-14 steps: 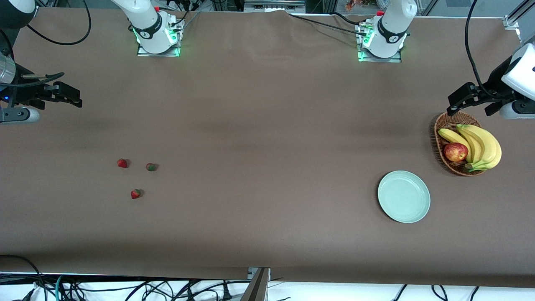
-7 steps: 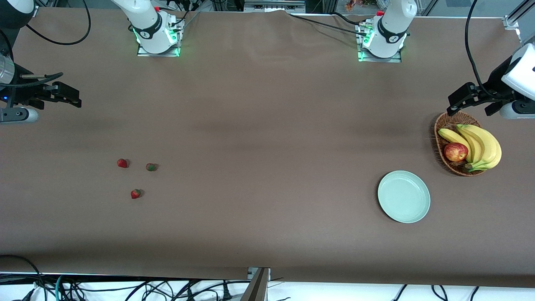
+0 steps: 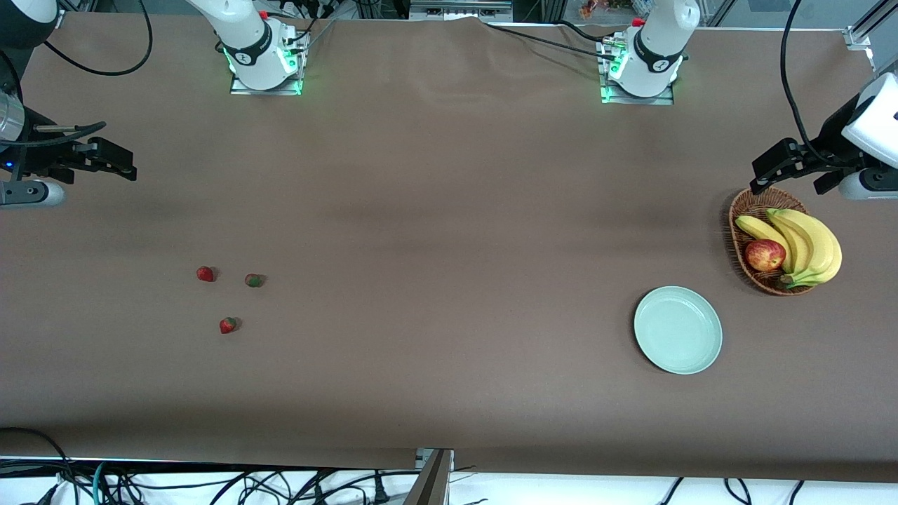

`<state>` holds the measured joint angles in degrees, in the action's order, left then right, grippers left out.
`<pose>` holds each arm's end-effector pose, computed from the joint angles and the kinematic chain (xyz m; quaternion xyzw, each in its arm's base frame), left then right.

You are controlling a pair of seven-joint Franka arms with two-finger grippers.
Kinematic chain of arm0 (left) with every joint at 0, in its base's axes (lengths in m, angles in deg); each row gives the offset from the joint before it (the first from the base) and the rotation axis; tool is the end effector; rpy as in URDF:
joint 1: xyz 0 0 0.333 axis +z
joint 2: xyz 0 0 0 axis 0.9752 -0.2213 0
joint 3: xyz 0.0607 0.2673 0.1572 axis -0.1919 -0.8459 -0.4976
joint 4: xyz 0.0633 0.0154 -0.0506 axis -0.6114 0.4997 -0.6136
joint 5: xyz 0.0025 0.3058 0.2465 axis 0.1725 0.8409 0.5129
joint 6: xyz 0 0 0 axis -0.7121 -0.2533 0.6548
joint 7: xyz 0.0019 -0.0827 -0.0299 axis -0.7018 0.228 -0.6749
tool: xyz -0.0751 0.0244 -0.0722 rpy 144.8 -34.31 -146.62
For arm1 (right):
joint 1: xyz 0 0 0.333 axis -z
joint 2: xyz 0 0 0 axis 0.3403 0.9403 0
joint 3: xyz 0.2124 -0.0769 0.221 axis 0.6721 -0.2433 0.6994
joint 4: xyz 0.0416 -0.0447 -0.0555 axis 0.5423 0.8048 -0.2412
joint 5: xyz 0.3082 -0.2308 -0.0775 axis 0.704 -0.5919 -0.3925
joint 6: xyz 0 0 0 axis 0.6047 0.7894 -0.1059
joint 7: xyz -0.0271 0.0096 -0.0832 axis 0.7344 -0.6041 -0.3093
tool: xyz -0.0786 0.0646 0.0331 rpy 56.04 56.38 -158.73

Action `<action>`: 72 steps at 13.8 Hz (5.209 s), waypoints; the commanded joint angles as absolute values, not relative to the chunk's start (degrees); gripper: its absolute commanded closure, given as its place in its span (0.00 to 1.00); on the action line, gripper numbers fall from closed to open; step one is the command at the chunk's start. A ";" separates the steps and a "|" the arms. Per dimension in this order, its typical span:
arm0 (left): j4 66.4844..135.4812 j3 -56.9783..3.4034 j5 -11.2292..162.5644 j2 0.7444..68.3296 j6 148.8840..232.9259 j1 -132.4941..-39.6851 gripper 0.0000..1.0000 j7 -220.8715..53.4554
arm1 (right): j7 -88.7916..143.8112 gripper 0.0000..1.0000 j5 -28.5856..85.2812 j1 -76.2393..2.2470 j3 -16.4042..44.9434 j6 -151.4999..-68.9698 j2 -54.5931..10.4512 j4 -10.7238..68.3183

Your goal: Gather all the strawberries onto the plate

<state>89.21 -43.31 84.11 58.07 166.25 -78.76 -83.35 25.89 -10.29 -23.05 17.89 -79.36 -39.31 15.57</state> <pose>0.5692 -0.0331 0.6261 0.9995 0.0249 0.0203 0.0071 0.5768 0.0109 0.5909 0.9970 0.0407 -0.0645 0.0153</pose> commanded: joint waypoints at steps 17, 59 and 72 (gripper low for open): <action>87.49 -43.27 83.34 57.35 165.32 -78.36 0.00 -82.71 | 25.73 0.00 -9.90 -23.15 18.22 -100.15 -23.32 15.73; 87.40 -43.09 83.17 56.91 165.32 -77.65 0.00 -82.71 | 3.91 0.76 -5.86 -38.41 18.40 -128.91 0.43 12.13; 87.40 -42.83 83.34 56.91 165.24 -77.83 0.00 -83.06 | -29.90 0.76 -5.69 -65.95 18.49 -146.49 9.39 7.39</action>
<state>88.96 -43.19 84.11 57.45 166.25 -78.04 -83.35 -29.30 -6.30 -65.04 18.51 -146.26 7.37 10.59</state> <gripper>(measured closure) 0.000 0.652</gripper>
